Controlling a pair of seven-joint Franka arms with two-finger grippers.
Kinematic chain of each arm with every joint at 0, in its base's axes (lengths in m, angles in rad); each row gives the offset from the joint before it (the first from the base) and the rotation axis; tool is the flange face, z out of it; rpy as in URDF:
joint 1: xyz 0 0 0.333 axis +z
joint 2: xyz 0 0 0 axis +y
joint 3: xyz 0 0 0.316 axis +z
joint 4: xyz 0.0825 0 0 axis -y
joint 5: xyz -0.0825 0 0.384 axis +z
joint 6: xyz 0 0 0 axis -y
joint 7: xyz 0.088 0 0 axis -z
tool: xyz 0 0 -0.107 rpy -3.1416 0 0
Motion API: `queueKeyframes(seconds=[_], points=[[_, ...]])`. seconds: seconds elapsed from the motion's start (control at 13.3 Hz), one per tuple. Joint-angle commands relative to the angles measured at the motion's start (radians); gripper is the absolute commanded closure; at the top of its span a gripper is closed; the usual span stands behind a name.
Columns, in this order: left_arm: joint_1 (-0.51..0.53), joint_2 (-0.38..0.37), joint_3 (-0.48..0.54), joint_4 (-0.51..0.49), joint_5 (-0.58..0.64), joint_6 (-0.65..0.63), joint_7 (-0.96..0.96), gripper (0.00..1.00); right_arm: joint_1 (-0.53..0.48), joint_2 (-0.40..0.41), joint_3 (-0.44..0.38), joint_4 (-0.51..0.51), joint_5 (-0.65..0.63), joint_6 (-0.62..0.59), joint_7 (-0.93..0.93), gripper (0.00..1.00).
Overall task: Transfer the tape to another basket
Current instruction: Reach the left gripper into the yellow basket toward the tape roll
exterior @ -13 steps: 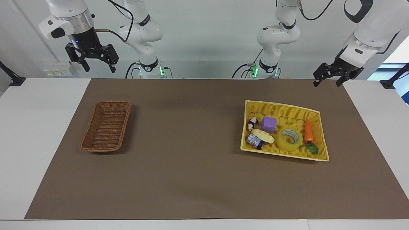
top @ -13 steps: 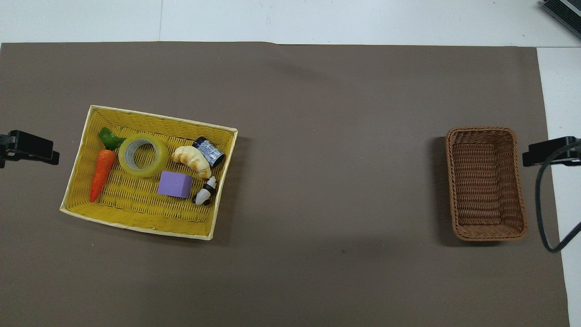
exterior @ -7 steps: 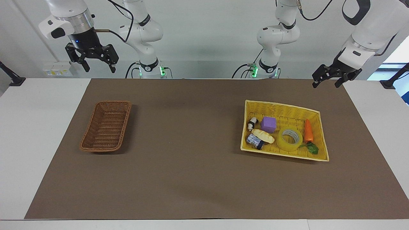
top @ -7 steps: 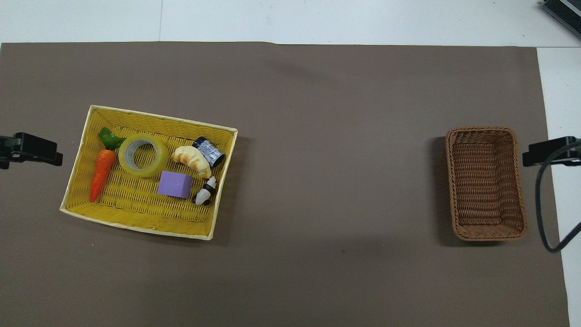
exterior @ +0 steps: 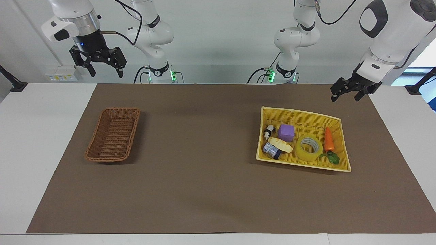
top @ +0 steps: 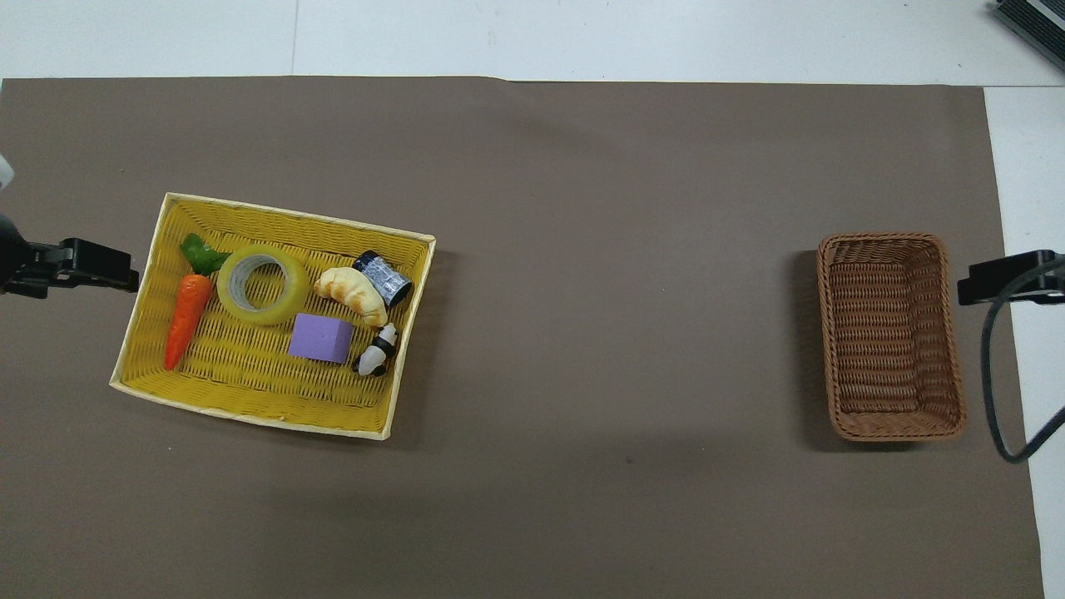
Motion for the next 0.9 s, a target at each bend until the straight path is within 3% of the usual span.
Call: queueKeyframes(seconds=[0.0,0.23,0.83], points=[[0.006,-0.019,0.005,-0.087,-0.008,0.079,-0.002,0.0,-0.006,-0.016,0.003,-0.01,-0.003,-0.008,-0.025,0.0],[0.008,-0.007,0.005,-0.129,-0.009,0.142,-0.026,0.0,-0.006,-0.016,0.003,-0.01,-0.005,-0.008,-0.025,0.0],[0.006,0.125,0.003,-0.142,-0.009,0.283,-0.222,0.0,-0.006,-0.016,0.003,-0.01,-0.005,-0.008,-0.025,0.0]])
